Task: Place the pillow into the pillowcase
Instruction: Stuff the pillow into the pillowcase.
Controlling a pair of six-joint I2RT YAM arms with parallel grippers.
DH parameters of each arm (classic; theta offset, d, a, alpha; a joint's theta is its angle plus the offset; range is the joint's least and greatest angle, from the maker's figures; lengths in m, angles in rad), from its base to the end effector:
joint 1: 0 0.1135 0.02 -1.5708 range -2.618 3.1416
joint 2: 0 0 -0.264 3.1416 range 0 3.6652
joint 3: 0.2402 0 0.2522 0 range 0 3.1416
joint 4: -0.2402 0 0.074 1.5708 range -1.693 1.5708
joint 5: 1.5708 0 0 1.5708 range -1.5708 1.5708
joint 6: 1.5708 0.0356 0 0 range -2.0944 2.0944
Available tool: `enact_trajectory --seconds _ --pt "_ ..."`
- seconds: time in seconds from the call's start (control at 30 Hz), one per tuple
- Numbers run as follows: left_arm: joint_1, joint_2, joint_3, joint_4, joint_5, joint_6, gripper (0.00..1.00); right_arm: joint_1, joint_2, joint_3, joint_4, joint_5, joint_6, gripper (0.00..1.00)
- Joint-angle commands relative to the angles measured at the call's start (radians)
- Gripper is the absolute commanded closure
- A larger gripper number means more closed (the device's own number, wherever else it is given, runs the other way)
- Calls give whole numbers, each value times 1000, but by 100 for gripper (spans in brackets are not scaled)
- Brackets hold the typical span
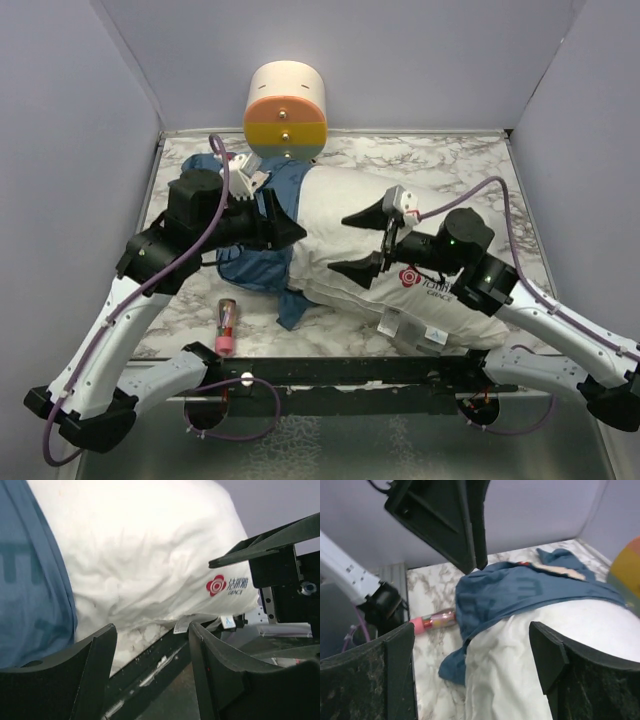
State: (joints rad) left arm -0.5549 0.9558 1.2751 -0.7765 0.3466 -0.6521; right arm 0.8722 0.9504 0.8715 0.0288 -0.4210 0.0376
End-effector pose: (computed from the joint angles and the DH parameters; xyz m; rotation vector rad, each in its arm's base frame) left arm 0.1448 -0.1040 0.4155 0.1308 2.1797 -1.0798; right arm 0.1315 0.1792 0.3635 -0.9961 1.4018 1.0277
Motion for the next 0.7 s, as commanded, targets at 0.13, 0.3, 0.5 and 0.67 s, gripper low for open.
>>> enact_trajectory --seconds 0.13,0.3,0.5,0.67 --pt "32 308 331 -124 -194 289 38 -176 281 350 -261 284 83 0" --pt "92 492 447 -47 -245 332 38 -355 424 441 -308 170 150 4" --pt "126 672 569 -6 -270 370 38 -371 633 575 -435 100 145 11" --pt "152 729 564 44 -255 368 38 -372 632 450 -420 -3 151 34"
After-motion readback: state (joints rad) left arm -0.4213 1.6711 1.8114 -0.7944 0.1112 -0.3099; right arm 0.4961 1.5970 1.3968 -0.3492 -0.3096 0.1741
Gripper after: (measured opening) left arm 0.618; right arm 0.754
